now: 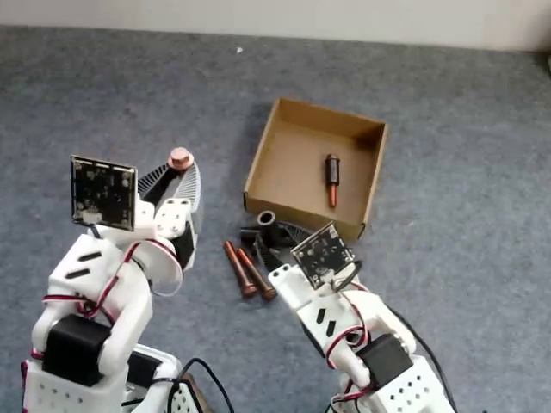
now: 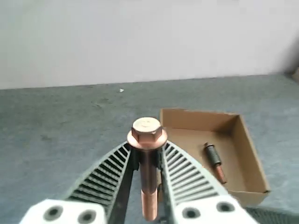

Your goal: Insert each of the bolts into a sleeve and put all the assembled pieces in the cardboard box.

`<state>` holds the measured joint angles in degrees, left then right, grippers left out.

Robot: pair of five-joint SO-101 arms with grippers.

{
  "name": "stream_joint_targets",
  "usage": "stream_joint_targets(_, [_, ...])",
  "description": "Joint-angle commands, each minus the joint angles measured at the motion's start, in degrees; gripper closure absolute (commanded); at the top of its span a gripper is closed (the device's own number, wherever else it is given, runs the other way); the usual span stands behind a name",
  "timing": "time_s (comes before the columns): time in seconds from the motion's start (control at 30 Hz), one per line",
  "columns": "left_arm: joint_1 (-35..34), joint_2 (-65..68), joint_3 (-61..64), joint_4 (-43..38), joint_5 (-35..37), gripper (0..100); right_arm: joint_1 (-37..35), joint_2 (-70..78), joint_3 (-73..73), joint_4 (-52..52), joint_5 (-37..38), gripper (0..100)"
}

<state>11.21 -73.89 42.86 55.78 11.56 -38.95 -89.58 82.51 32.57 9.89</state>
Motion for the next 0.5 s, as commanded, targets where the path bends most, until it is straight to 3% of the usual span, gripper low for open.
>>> stream_joint_targets(0.0, [4.6,-1.1,1.2,-5.8,5.2,100,-0.9,-0.8,0.4,-3.6,-0.6,99.3])
stream_joint_targets(0.23, [10.7,-1.1,13.8,-19.9,6.0,100,-2.3,-6.5,3.6,-3.4,-0.6,99.3])
stream_joint_targets(0.47, [12.3,-1.1,15.4,-22.7,6.1,100,-2.5,-15.9,11.1,-3.5,0.8,99.3])
